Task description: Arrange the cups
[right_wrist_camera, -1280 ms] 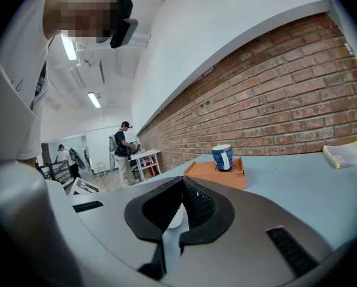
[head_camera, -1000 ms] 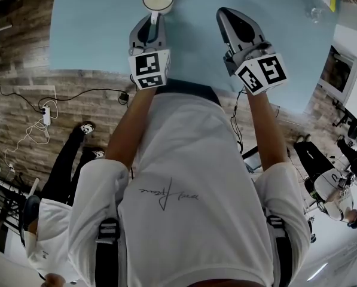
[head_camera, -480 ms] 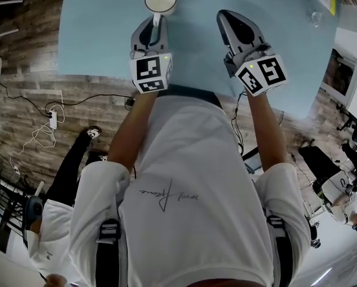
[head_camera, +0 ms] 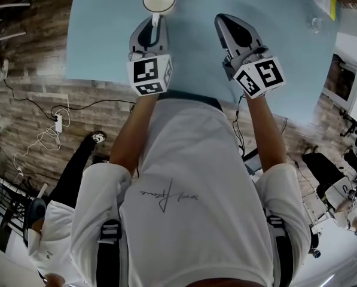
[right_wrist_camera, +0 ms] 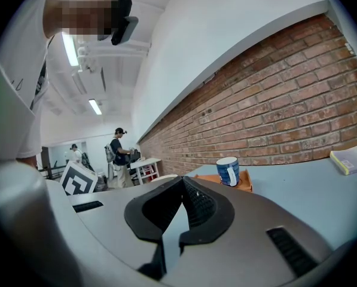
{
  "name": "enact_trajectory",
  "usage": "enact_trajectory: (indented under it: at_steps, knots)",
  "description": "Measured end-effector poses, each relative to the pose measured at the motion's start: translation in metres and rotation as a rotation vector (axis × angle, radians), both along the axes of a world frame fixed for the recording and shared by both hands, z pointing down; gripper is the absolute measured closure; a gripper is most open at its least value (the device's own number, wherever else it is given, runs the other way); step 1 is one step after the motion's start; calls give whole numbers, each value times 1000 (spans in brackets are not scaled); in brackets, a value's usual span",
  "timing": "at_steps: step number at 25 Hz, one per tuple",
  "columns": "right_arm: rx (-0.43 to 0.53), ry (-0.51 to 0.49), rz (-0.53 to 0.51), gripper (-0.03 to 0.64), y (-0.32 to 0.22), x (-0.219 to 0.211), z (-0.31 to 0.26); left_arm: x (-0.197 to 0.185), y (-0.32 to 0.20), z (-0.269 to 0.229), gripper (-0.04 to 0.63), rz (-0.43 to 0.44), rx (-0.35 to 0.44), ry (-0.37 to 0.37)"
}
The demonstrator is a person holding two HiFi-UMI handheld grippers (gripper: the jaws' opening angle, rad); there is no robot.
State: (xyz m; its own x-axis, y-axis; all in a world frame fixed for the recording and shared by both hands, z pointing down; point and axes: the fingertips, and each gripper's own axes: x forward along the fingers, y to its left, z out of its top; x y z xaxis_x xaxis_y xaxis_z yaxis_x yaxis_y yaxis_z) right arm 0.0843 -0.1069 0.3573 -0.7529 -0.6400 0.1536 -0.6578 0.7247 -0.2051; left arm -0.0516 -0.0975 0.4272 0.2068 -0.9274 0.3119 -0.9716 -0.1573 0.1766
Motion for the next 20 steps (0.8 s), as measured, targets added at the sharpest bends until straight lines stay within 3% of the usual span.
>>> enact_trajectory:
  at_steps: [20]
  knots:
    - [53, -37, -8, 595, -17, -21, -23, -11, -33, -33, 538, 4, 39, 1]
